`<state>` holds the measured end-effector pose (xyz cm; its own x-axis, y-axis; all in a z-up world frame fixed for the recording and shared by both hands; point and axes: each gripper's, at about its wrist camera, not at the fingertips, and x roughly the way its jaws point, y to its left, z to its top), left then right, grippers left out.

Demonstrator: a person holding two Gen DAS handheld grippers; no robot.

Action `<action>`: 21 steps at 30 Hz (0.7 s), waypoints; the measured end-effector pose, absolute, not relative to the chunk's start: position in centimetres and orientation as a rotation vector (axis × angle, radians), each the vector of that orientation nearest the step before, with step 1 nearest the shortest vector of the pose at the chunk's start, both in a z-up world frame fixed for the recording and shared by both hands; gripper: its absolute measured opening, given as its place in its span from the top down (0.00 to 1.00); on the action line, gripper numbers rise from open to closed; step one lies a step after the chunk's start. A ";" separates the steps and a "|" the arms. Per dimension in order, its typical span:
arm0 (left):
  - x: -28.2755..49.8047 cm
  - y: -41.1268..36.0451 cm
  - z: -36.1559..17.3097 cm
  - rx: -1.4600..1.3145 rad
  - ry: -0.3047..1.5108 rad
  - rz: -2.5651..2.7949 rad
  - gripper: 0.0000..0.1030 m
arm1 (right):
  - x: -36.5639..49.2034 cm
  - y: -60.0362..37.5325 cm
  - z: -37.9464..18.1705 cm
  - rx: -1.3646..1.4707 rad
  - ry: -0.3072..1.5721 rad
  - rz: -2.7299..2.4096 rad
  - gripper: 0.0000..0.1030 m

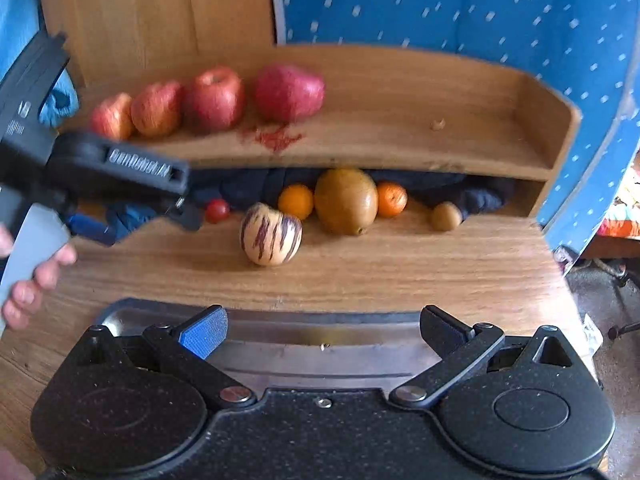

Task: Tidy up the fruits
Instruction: 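Grasp the red cherry tomato with the left tool while the right tool grasps another striped pepino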

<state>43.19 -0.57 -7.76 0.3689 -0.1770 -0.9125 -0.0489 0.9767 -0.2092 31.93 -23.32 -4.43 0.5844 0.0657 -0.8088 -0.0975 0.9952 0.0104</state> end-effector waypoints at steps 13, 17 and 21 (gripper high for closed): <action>44.9 -2.9 -10.3 -0.104 1.107 -0.242 0.13 | 35.2 -21.2 -6.9 -0.005 0.977 0.152 0.02; 44.7 -2.7 -10.7 -0.106 1.087 -0.287 0.19 | 36.2 -20.8 -7.1 0.005 0.964 0.143 0.03; 44.9 -2.3 -11.0 -0.092 1.066 -0.316 0.24 | 37.3 -20.7 -7.5 -0.001 0.956 0.137 0.09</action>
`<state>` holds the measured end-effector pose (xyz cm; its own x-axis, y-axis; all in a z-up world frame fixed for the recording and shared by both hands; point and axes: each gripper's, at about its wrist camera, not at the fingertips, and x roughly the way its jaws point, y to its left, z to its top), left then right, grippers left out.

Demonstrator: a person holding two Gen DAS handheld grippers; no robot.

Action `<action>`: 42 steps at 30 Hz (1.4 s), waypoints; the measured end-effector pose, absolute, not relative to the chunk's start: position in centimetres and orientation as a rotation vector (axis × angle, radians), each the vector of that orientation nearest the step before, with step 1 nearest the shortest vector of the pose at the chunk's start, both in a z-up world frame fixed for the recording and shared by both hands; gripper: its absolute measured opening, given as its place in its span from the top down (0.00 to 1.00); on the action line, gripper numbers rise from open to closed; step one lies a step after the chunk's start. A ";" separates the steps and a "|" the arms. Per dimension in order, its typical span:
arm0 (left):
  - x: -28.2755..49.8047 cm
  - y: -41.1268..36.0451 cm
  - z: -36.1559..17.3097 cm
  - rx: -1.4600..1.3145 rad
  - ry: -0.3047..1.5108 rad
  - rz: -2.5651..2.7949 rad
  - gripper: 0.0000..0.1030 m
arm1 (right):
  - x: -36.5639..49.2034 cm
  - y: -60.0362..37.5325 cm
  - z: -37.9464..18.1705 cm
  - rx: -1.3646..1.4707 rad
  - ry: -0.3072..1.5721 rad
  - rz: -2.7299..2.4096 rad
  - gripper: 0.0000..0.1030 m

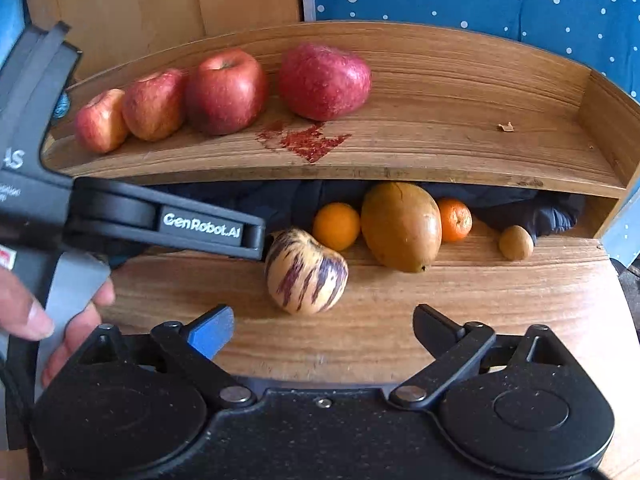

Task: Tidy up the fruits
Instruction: 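Grasp the red cherry tomato with the left tool while the right tool grasps another striped pepino, then place the cherry tomato on the tray with the left tool while the right tool releases the pepino there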

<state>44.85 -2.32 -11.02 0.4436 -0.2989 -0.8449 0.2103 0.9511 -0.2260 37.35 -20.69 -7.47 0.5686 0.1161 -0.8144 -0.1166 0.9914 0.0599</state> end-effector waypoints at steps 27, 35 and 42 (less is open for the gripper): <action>46.1 -5.0 -11.0 0.025 1.049 -0.393 0.73 | 39.4 -19.8 -9.1 0.004 0.952 0.148 0.47; 44.8 -4.4 -10.7 0.002 1.078 -0.419 0.76 | 37.4 -19.5 -8.2 0.013 0.935 0.166 0.47; 42.4 -4.4 -9.6 0.003 1.069 -0.453 0.76 | 34.7 -20.2 -6.6 0.039 0.916 0.157 0.47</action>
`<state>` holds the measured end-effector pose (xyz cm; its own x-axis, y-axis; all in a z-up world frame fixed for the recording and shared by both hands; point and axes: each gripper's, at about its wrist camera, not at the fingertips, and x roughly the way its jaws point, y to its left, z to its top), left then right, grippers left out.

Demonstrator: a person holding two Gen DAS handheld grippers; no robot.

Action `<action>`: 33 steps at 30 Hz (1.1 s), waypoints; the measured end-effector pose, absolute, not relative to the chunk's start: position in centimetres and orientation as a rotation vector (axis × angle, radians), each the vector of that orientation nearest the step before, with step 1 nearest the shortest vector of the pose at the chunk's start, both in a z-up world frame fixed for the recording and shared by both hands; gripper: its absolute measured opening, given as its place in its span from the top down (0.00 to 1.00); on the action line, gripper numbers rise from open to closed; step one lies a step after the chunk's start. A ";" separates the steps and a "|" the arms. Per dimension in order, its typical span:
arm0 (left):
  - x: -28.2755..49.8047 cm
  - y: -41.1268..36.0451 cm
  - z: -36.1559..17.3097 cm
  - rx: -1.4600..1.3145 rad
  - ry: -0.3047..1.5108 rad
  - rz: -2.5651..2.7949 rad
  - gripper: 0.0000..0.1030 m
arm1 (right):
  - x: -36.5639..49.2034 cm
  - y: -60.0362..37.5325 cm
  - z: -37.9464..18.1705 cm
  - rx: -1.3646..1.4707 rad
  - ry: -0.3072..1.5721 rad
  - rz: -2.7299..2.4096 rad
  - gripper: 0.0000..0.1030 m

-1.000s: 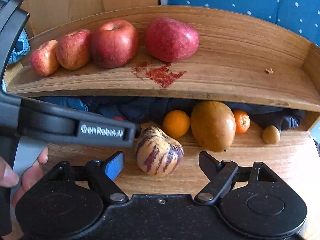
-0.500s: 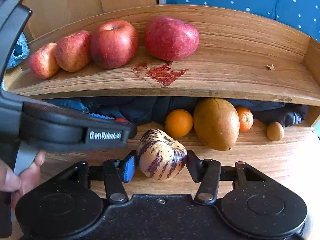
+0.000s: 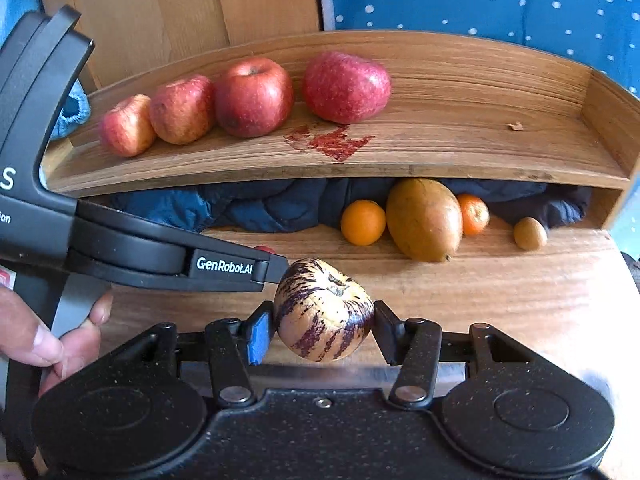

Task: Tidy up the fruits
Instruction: 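Place the cherry tomato on the tray with the left tool while the right tool releases the pepino there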

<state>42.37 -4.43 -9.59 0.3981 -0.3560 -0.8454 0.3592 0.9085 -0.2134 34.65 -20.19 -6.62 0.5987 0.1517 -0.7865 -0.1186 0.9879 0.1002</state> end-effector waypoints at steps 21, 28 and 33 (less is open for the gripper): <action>33.4 -1.0 -7.3 -0.066 1.145 -0.520 0.76 | 26.1 -19.3 -5.7 -0.040 0.948 0.231 0.48; 31.5 -0.5 -8.2 -0.047 1.216 -0.478 0.76 | 25.1 -18.7 -6.0 -0.048 0.968 0.276 0.47; 30.4 -0.7 -8.3 -0.011 1.203 -0.459 0.75 | 24.5 -18.5 -5.8 -0.065 0.971 0.300 0.48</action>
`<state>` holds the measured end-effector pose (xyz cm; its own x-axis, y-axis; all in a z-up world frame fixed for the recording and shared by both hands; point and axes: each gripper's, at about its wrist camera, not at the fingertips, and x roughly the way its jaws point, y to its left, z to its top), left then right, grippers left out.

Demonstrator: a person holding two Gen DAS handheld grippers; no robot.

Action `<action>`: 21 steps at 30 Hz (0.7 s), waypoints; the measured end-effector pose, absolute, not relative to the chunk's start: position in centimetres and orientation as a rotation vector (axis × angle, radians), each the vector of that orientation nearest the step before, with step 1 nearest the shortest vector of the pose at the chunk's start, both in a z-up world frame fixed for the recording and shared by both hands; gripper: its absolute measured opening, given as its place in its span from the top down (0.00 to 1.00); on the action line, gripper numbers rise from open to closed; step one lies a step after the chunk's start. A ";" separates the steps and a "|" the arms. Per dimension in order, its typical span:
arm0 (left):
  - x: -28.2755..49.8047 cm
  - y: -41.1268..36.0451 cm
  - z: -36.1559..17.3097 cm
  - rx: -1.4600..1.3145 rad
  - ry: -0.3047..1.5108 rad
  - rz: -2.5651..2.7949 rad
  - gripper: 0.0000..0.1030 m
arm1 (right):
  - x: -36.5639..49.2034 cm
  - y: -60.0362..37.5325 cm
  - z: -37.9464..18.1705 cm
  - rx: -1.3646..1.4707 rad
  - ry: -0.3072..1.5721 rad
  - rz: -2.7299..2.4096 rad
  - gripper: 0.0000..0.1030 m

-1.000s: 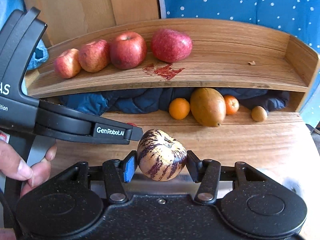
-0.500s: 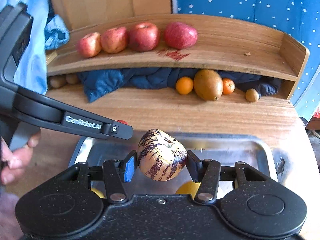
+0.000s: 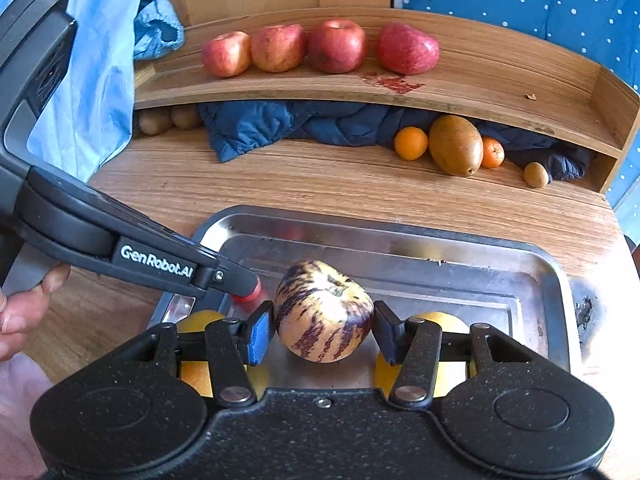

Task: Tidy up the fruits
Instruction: 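Place the cherry tomato on the tray with the left tool while the right tool releases the pepino there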

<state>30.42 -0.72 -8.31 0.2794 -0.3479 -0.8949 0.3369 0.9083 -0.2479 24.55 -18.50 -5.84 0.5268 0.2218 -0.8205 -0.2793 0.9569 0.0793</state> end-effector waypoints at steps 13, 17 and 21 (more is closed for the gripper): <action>27.3 0.3 -6.8 -0.034 1.181 -0.305 0.28 | 21.0 -19.8 -4.2 -0.043 0.892 0.326 0.26; 26.0 0.9 -5.7 -0.069 1.174 -0.258 0.13 | 19.6 -20.1 -3.4 -0.047 0.866 0.341 0.12; 24.3 1.3 -4.9 -0.082 1.160 -0.217 0.04 | 18.2 -20.6 -2.7 -0.042 0.840 0.349 0.03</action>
<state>24.33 1.25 -4.88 0.3816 -0.2118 -0.8997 0.1272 0.9762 -0.1758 18.23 -20.61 -2.67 0.6140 0.2862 -0.7356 -0.3192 0.9424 0.1003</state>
